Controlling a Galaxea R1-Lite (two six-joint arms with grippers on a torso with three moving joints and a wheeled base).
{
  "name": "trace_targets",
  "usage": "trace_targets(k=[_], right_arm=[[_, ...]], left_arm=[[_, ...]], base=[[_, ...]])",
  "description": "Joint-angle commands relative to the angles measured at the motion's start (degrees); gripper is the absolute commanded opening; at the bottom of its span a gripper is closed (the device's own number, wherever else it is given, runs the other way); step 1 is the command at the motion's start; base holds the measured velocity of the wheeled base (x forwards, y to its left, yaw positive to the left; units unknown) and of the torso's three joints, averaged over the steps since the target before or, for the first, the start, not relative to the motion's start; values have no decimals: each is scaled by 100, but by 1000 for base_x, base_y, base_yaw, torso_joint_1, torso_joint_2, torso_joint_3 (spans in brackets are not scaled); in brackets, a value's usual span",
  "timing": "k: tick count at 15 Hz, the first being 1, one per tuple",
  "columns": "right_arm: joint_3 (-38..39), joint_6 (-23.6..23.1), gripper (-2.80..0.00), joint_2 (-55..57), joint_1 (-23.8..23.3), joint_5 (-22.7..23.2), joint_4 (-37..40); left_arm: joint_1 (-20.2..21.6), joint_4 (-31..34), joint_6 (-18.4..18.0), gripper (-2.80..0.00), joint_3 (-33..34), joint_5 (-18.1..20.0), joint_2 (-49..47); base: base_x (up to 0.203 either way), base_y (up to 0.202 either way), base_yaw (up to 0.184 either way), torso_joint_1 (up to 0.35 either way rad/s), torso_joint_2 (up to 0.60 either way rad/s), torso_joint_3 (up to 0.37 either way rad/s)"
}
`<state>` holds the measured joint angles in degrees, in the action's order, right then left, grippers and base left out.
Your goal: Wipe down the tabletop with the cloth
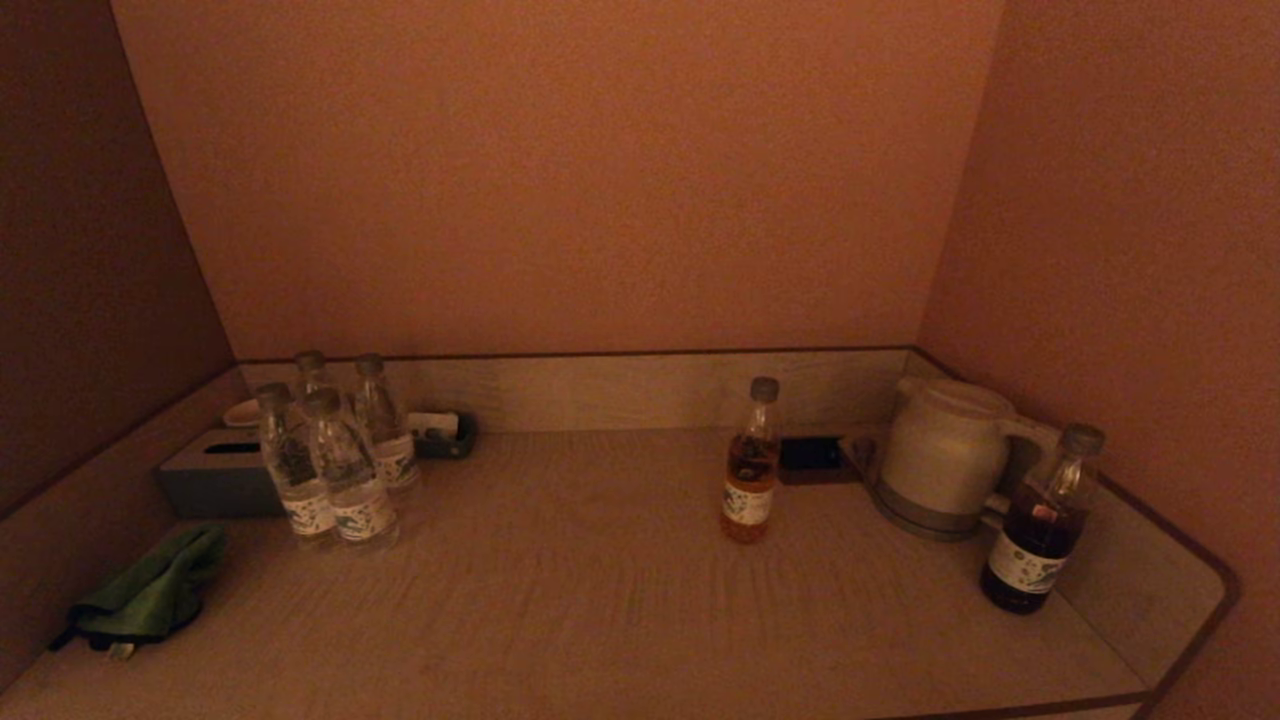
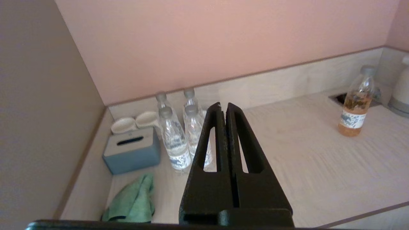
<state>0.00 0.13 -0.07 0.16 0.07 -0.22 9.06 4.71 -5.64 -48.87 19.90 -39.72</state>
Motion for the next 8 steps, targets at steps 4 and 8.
trace_targets(k=[4, 8], right_arm=[[0, 4, -280, 7, 2, 1, -4], [0, 4, -280, 7, 2, 1, -4]], left_arm=[[8, 12, -34, -280, 196, -237, 708], [8, 12, -104, -280, 158, -610, 922]], base=[[0, 0, 0, 0, 0, 0], [0, 0, 0, 0, 0, 0]])
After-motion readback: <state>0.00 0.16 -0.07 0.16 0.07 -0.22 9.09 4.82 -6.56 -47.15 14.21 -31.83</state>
